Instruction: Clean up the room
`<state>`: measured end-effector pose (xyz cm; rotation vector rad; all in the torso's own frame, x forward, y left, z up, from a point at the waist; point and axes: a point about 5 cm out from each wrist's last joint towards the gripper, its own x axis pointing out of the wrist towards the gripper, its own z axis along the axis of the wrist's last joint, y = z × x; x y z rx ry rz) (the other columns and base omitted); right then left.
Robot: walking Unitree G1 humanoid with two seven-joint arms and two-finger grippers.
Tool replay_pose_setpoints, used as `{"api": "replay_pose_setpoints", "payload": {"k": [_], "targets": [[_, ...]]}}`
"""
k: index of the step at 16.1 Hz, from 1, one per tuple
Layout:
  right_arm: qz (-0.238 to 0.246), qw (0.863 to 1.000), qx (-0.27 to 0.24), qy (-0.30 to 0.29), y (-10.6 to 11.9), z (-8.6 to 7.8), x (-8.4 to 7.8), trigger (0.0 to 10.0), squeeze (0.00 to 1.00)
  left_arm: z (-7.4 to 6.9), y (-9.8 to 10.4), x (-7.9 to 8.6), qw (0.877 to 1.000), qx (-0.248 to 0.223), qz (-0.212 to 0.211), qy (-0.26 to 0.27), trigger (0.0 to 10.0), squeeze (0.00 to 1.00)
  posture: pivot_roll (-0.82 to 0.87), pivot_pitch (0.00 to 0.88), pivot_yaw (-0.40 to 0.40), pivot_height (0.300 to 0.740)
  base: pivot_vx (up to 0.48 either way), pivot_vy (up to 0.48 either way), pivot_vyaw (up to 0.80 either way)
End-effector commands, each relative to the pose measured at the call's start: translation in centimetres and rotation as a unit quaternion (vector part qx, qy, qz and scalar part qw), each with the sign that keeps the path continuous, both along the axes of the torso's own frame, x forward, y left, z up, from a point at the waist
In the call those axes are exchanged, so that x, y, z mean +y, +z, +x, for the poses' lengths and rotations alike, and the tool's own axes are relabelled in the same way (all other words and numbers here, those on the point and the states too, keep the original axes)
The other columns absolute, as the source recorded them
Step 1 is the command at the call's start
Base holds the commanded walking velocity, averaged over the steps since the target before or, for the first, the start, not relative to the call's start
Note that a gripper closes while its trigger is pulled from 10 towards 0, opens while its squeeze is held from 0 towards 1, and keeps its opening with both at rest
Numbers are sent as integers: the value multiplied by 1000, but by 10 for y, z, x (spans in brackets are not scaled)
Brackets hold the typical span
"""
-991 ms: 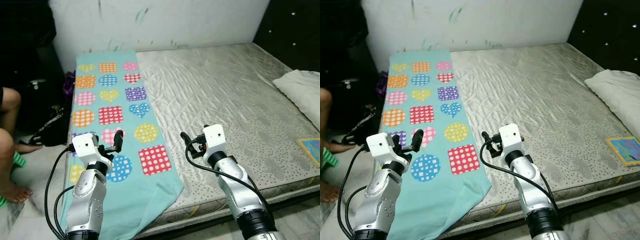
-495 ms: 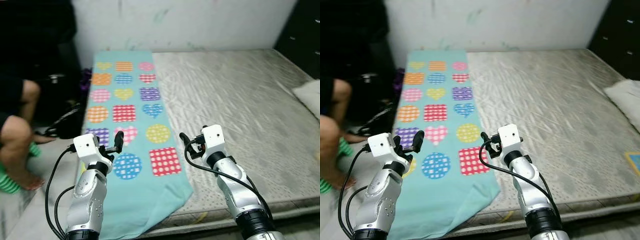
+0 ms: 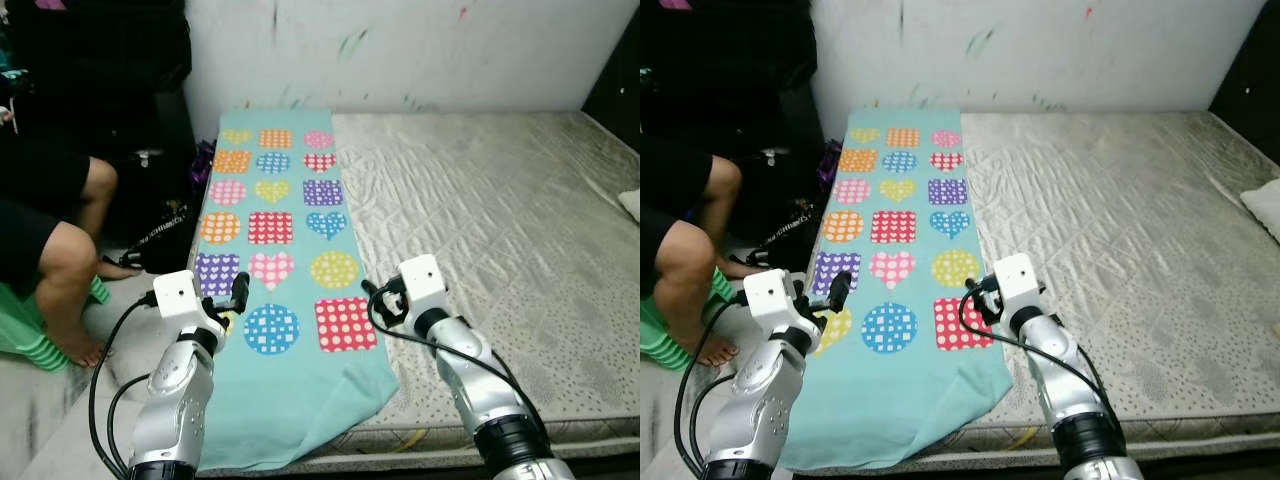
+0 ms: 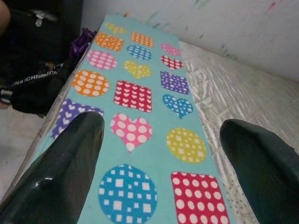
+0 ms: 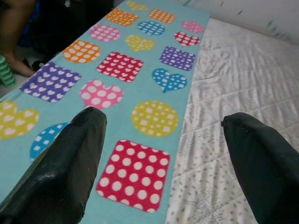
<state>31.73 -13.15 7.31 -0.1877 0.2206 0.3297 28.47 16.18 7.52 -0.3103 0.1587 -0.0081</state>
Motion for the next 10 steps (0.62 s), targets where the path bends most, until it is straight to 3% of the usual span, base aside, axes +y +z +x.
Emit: {"api": "replay_pose_setpoints", "payload": {"k": [1, 6, 10], "targets": [[7, 1000, 13, -5, -2, 1, 0, 10000, 0, -1, 0, 1, 1000, 3, -5, -1, 10000, 0, -163, 0, -1, 740, 0, 0, 0], [10, 1000, 27, -9, -3, 2, -1, 10000, 0, -1, -1, 1, 1000, 8, -12, 1, 10000, 0, -164, 0, 0, 740, 0, 0, 0], [11, 1000, 28, -10, -3, 2, -1, 10000, 0, 0, 0, 1, 1000, 6, -5, -1, 10000, 0, -165, 0, -1, 740, 0, 480, 0]]}}
